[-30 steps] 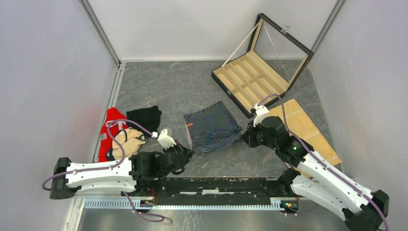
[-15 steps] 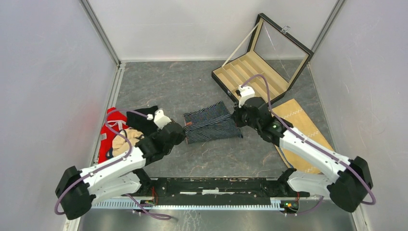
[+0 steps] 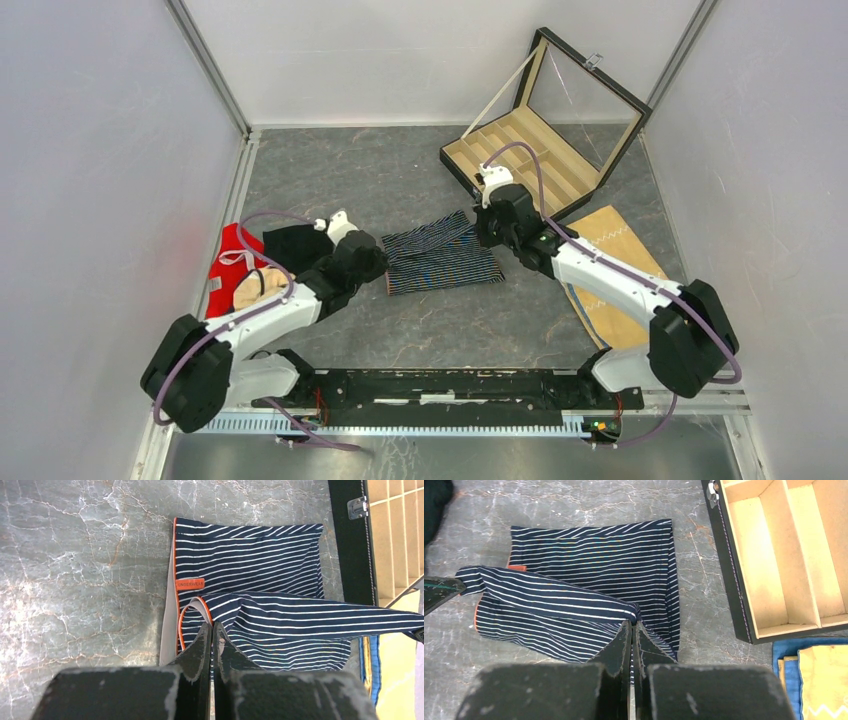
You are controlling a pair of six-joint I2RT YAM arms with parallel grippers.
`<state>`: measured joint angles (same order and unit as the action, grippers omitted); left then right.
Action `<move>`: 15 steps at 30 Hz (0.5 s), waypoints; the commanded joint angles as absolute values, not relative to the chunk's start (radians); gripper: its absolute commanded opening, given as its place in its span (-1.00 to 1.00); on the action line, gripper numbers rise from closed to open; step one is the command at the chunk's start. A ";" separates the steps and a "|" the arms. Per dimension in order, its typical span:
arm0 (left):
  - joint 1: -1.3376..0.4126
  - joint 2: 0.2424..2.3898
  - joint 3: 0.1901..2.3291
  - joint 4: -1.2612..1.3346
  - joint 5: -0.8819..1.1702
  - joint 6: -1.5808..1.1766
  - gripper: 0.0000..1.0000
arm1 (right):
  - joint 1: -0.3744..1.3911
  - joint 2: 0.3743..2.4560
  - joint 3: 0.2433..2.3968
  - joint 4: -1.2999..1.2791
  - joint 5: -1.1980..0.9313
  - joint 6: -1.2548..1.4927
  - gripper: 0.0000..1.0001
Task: Roll the underwear
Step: Fold the underwear at the center of the board.
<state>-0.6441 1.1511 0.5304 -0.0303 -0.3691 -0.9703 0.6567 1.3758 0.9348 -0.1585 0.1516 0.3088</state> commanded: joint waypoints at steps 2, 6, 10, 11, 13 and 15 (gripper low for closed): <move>-0.603 1.231 0.551 0.107 -0.283 -0.883 -0.96 | 0.624 1.411 0.977 -0.079 0.128 0.304 -1.00; -0.586 1.277 0.556 0.125 -0.270 -0.876 -0.96 | 0.602 1.434 0.977 -0.065 0.104 0.304 -1.00; -0.563 1.306 0.548 0.155 -0.250 -0.876 -0.96 | 0.588 1.457 0.977 -0.051 0.086 0.304 -1.00; -0.560 1.312 0.550 0.161 -0.247 -0.875 -0.96 | 0.584 1.464 0.977 -0.047 0.082 0.304 -1.00; -0.552 1.325 0.553 0.167 -0.243 -0.872 -0.96 | 0.576 1.478 0.979 -0.040 0.070 0.304 -1.00; -0.547 1.334 0.557 0.169 -0.241 -0.868 -0.96 | 0.570 1.493 0.982 -0.031 0.059 0.304 -1.00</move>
<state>-0.5598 1.3178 0.5304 0.1139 -0.2565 -0.9215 0.5827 1.4723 0.9348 -0.0910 0.0860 0.3092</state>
